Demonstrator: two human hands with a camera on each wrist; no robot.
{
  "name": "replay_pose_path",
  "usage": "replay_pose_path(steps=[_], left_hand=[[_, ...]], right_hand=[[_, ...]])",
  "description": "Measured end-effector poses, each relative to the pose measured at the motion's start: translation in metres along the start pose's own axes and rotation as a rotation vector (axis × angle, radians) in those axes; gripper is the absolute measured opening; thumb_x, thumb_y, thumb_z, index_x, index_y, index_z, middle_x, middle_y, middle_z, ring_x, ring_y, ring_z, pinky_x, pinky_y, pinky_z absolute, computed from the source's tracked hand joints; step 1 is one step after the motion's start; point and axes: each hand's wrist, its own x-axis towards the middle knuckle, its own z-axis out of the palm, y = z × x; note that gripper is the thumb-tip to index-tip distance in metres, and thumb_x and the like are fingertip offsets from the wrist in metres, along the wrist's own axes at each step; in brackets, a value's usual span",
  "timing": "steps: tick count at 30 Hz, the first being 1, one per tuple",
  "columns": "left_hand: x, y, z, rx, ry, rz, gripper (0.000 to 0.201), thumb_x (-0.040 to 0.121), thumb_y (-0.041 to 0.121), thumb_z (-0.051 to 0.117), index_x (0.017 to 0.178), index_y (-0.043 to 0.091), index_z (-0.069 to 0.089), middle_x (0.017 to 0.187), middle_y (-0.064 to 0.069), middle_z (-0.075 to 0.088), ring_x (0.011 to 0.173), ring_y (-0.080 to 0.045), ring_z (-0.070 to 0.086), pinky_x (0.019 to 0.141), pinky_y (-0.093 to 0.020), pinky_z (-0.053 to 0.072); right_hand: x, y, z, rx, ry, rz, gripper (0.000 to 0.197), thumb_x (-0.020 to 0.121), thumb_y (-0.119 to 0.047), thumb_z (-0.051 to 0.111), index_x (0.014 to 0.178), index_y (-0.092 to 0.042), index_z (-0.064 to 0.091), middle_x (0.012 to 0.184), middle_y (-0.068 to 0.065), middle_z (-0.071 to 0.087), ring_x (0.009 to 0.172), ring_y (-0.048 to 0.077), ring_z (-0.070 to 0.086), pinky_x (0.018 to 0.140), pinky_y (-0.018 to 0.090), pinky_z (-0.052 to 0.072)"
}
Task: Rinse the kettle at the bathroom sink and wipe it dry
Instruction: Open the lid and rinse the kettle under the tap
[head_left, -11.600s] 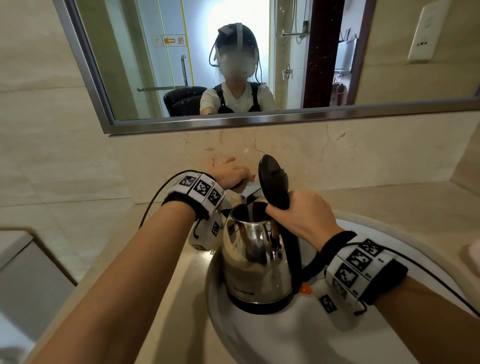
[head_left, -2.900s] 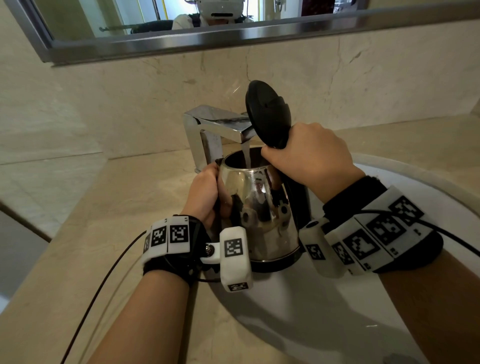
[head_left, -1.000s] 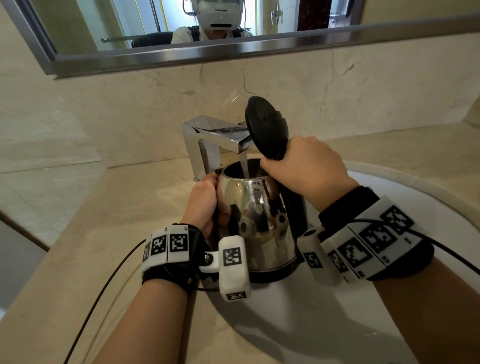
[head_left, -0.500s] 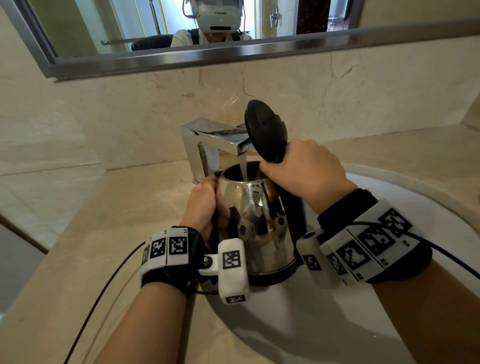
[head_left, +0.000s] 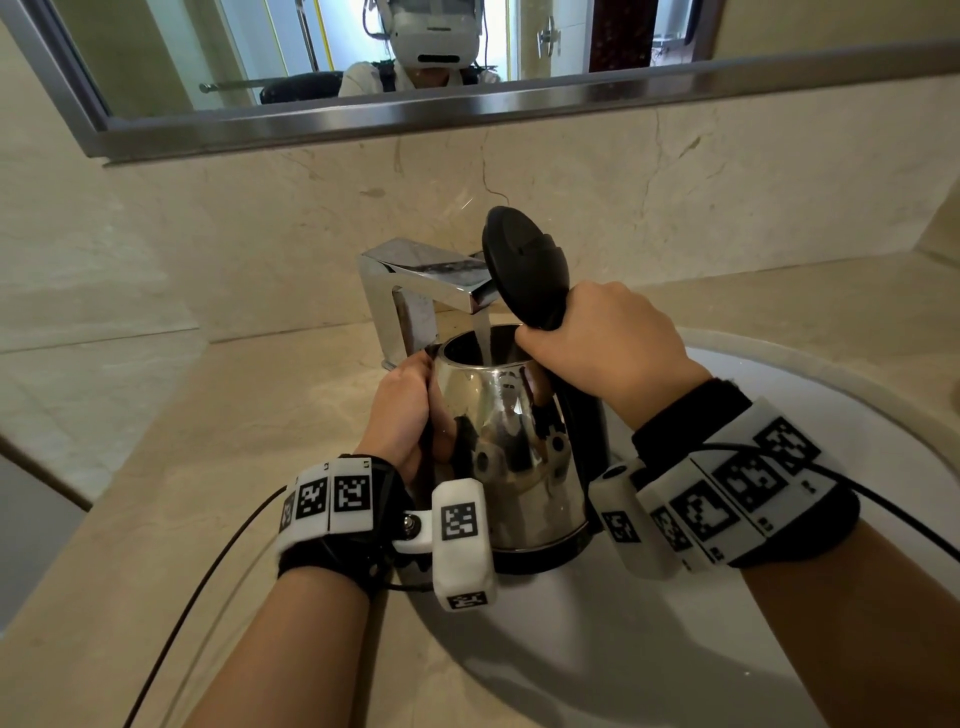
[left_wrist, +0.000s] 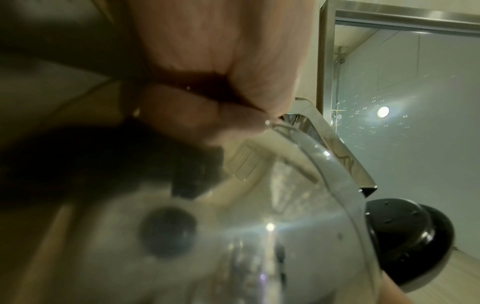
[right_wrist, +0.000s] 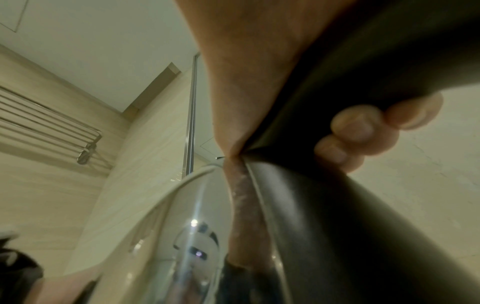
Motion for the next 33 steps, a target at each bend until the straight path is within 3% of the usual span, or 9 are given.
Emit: replay_pose_path(steps=[6,17,23,27,29,33], left_hand=[[-0.0012,0.0002,0.0,0.009,-0.008,0.011,0.032,0.099,0.027,0.034,0.082,0.017,0.059,0.071,-0.003,0.06,0.067,-0.015,0.057,0.054,-0.025,0.041],[-0.0017,0.0013,-0.0008,0.018,-0.017,0.023,0.034,0.099,0.026,0.033,0.077,0.017,0.058,0.062,0.0,0.056,0.055,-0.012,0.053,0.037,-0.015,0.039],[-0.0001,-0.0004,-0.0009,0.015,-0.032,0.008,0.032,0.099,0.027,0.033,0.086,0.014,0.059,0.067,-0.002,0.059,0.059,-0.014,0.055,0.042,-0.019,0.041],[0.0028,-0.0022,-0.0017,0.018,-0.033,0.008,0.031,0.099,0.026,0.033,0.098,0.011,0.06,0.075,-0.005,0.061,0.067,-0.015,0.058,0.051,-0.024,0.043],[0.0036,-0.0029,-0.0025,0.019,-0.036,-0.003,0.031,0.099,0.027,0.034,0.103,0.01,0.059,0.077,-0.006,0.061,0.067,-0.016,0.058,0.05,-0.024,0.044],[0.003,-0.0028,-0.0015,0.021,-0.02,0.012,0.031,0.099,0.028,0.034,0.099,0.012,0.06,0.083,-0.008,0.064,0.074,-0.018,0.061,0.053,-0.025,0.044]], right_hand=[[-0.0005,-0.0003,-0.0002,0.004,-0.018,0.013,0.029,0.083,-0.046,0.056,0.077,-0.017,0.056,0.064,-0.002,0.049,0.068,0.02,0.053,0.06,0.028,0.038],[-0.0012,-0.0008,-0.0017,-0.006,-0.011,0.002,0.03,0.084,-0.047,0.055,0.078,-0.017,0.055,0.064,-0.003,0.047,0.069,0.02,0.051,0.061,0.028,0.037],[-0.0006,0.0005,0.0,0.002,-0.016,-0.004,0.031,0.084,-0.047,0.055,0.076,-0.018,0.056,0.064,-0.002,0.049,0.07,0.021,0.054,0.061,0.028,0.039],[0.0004,0.0016,0.0006,-0.002,-0.014,-0.01,0.031,0.084,-0.047,0.055,0.077,-0.017,0.056,0.064,-0.003,0.049,0.07,0.021,0.053,0.061,0.028,0.038],[0.0006,0.0016,0.001,-0.002,-0.013,-0.01,0.031,0.084,-0.047,0.055,0.077,-0.017,0.056,0.064,-0.002,0.049,0.071,0.021,0.054,0.061,0.028,0.039],[0.0012,0.0022,0.002,0.007,-0.014,-0.009,0.031,0.084,-0.047,0.055,0.078,-0.017,0.056,0.065,-0.002,0.05,0.071,0.021,0.055,0.061,0.028,0.04]])
